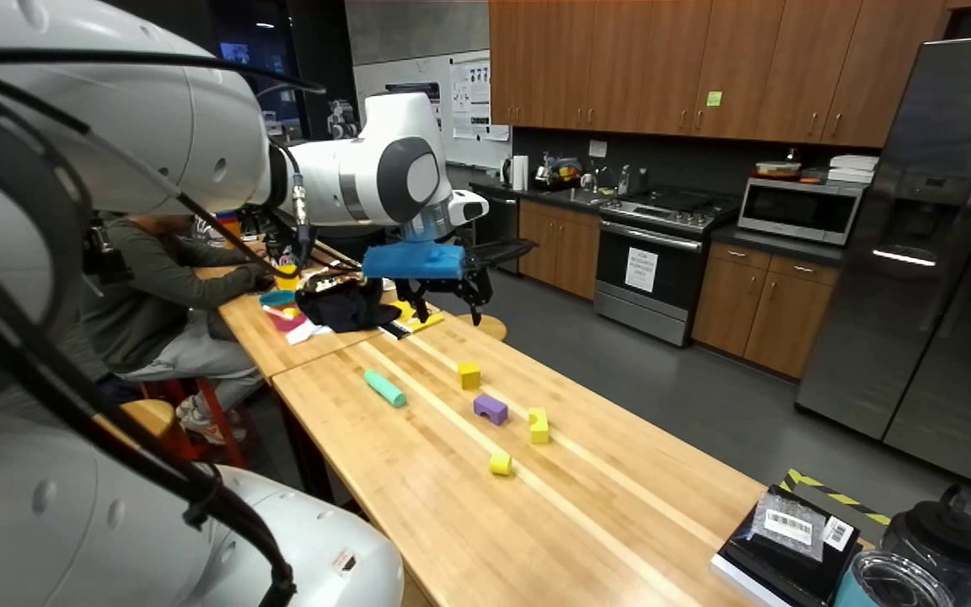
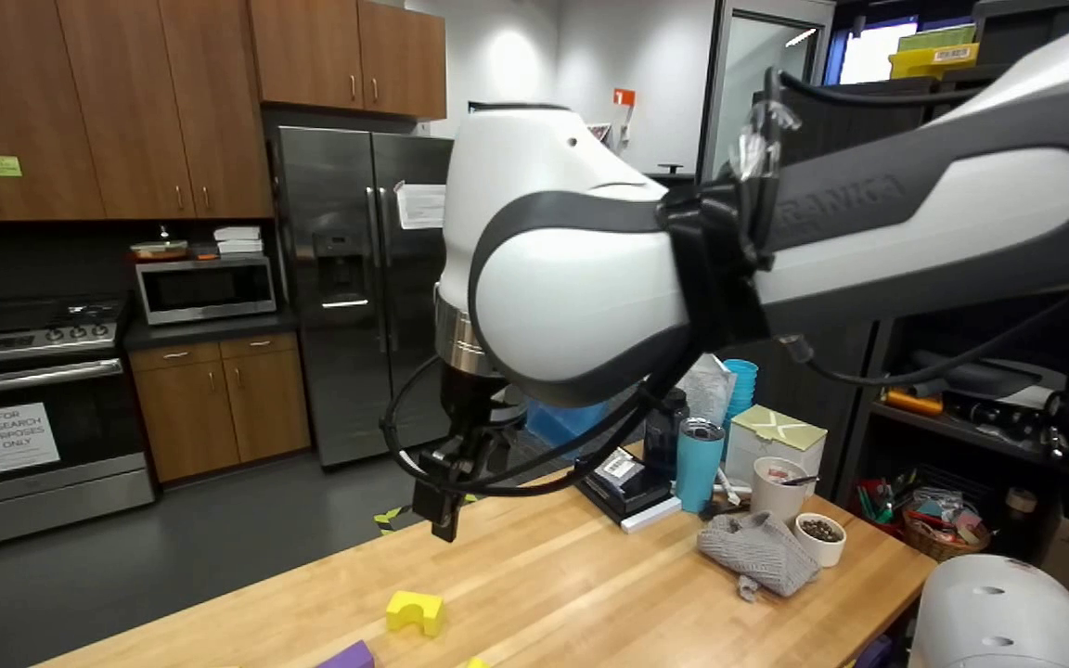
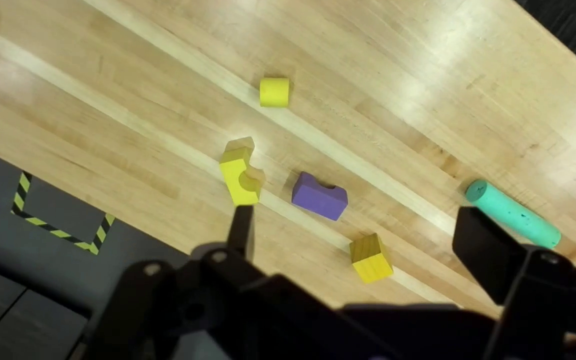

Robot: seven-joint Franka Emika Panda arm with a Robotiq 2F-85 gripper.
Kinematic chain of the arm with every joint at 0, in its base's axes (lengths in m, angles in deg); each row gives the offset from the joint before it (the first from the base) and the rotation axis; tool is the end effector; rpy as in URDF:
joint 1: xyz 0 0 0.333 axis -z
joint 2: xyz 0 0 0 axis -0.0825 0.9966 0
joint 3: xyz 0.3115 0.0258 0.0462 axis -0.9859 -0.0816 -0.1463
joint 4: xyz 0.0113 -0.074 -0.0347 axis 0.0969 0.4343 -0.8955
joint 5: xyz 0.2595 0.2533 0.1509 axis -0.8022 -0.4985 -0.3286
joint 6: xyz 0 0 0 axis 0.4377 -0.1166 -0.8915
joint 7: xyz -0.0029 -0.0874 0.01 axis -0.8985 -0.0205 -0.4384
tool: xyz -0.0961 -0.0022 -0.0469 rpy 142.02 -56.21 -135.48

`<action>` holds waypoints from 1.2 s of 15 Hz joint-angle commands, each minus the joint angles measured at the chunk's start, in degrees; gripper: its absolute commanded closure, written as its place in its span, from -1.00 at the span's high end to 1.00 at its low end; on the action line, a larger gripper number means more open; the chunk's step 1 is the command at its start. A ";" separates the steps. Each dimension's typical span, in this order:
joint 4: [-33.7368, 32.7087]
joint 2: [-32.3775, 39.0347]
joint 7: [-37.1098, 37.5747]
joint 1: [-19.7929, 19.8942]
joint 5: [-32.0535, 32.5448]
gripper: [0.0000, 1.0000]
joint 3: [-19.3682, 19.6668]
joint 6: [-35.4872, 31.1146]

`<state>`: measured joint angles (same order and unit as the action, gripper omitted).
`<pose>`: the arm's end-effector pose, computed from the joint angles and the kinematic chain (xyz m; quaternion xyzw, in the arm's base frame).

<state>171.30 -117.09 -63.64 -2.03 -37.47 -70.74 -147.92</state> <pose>0.3731 0.0870 0.5137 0.9856 0.1325 0.1017 0.0250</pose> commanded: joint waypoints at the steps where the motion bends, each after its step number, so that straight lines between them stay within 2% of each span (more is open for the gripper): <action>1: -2.22 5.32 -4.26 -1.07 1.36 1.00 0.60 -4.48; 9: -1.93 13.82 -15.64 -3.20 -0.29 1.00 3.01 -14.25; 18: -3.66 18.90 -22.88 -2.45 -2.20 1.00 6.71 -14.62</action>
<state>169.46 -100.03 -83.90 -4.39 -38.11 -65.12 -163.02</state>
